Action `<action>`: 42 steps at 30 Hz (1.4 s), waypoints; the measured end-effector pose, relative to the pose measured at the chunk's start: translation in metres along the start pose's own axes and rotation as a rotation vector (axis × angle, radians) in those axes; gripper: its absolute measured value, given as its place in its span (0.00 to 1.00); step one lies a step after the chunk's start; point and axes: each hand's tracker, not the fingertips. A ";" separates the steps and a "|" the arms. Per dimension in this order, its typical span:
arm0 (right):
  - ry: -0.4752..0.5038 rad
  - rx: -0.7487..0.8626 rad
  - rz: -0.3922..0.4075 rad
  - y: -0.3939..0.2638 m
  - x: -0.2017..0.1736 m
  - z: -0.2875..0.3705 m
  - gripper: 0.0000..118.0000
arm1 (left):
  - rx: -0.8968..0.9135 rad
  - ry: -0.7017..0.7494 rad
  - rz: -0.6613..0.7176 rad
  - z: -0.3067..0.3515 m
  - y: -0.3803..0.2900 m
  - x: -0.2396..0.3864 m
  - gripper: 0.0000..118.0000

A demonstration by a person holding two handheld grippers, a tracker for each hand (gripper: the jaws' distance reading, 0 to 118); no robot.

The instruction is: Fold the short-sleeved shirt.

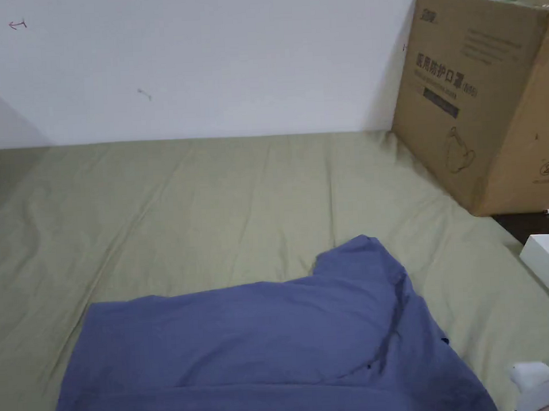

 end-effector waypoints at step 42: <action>0.342 0.464 -0.078 0.073 -0.108 0.063 0.03 | 0.203 0.043 0.081 -0.096 0.273 -0.042 0.91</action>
